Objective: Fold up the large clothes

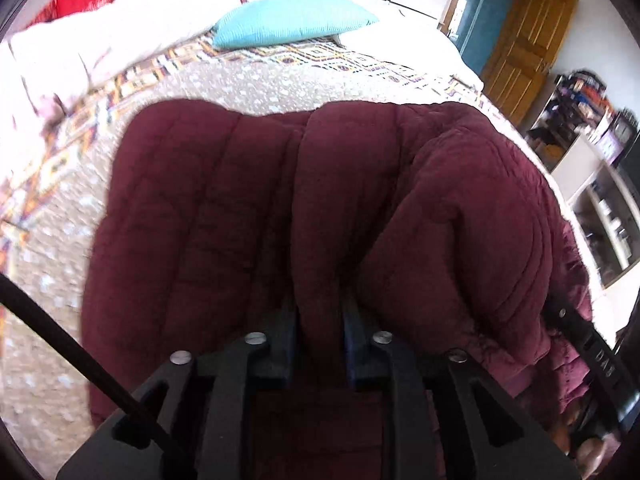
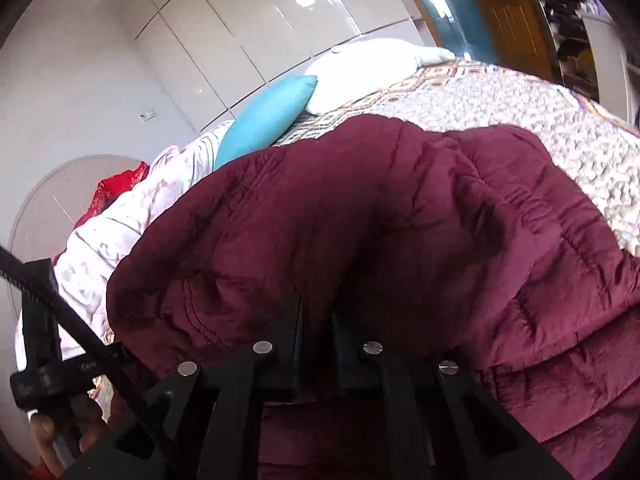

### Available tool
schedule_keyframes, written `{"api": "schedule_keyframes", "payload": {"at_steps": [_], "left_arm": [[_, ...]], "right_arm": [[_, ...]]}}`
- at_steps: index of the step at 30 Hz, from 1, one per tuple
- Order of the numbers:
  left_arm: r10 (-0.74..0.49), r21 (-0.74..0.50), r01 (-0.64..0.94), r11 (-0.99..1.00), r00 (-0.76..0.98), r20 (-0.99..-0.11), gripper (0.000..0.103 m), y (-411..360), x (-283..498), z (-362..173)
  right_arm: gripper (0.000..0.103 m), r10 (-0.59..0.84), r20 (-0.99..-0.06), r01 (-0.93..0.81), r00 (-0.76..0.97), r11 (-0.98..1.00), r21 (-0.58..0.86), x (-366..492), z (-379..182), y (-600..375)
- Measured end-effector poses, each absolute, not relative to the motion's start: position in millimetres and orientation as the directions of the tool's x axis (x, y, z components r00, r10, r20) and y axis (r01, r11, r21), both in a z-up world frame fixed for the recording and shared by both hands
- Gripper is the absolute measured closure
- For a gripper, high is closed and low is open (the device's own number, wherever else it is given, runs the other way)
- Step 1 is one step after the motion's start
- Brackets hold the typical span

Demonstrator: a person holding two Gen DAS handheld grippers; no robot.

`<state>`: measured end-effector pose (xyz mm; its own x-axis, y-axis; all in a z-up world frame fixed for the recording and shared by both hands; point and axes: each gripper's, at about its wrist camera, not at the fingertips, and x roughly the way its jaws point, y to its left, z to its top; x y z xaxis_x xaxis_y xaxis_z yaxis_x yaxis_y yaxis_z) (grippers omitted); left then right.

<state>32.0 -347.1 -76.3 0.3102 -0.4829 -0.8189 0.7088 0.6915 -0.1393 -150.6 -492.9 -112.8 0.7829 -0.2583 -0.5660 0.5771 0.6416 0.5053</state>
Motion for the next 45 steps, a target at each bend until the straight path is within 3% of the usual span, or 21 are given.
{"api": "schedule_keyframes", "payload": {"at_steps": [6, 9, 12, 16, 22, 28, 30, 34, 38, 42, 45], "left_arm": [[-0.456, -0.024, 0.705, 0.709, 0.433, -0.778, 0.062, -302, -15, -41], [-0.425, 0.048, 0.669, 0.741, 0.524, -0.738, 0.049, -259, -41, -28], [-0.39, 0.066, 0.634, 0.771, 0.551, -0.738, 0.049, -222, -55, -26], [-0.372, 0.065, 0.598, 0.799, 0.576, -0.728, 0.047, -184, -71, -24], [-0.366, 0.056, 0.588, 0.807, 0.572, -0.735, 0.046, -169, -76, -25], [-0.352, 0.04, 0.566, 0.823, 0.564, -0.747, 0.043, -151, -74, -31], [-0.346, 0.034, 0.556, 0.831, 0.562, -0.751, 0.043, -146, -72, -34], [-0.353, 0.011, 0.552, 0.834, 0.548, -0.759, 0.04, -142, -68, -40], [-0.334, 0.039, 0.562, 0.826, 0.544, -0.769, 0.039, -146, -72, -53], [-0.334, 0.01, 0.584, 0.812, 0.478, -0.812, 0.038, -153, -73, -75], [-0.316, 0.018, 0.601, 0.799, 0.446, -0.837, 0.028, -159, -77, -91]], "right_arm": [[0.09, -0.229, -0.56, 0.563, 0.796, 0.619, 0.547, -142, -115, -505], [0.089, -0.23, -0.558, 0.562, 0.797, 0.619, 0.548, -142, -110, -497], [0.088, -0.25, -0.582, 0.591, 0.774, 0.616, 0.521, -146, -101, -490], [0.076, -0.343, -0.542, 0.612, 0.767, 0.645, 0.457, -156, -65, -464], [0.065, -0.106, -0.501, 0.391, 0.859, 0.766, 0.509, -100, -25, -427], [0.065, -0.053, -0.682, 0.488, 0.729, 0.739, 0.465, -33, -75, -433], [0.064, -0.045, -0.696, 0.496, 0.717, 0.733, 0.465, -30, -93, -435], [0.064, -0.042, -0.694, 0.471, 0.719, 0.764, 0.441, -46, -82, -430], [0.05, -0.037, -0.619, 0.433, 0.784, 0.748, 0.503, -100, -56, -419], [0.046, -0.038, -0.654, 0.457, 0.755, 0.747, 0.483, -166, -66, -402], [0.046, -0.105, -0.726, 0.527, 0.68, 0.759, 0.383, -206, -84, -387]]}}
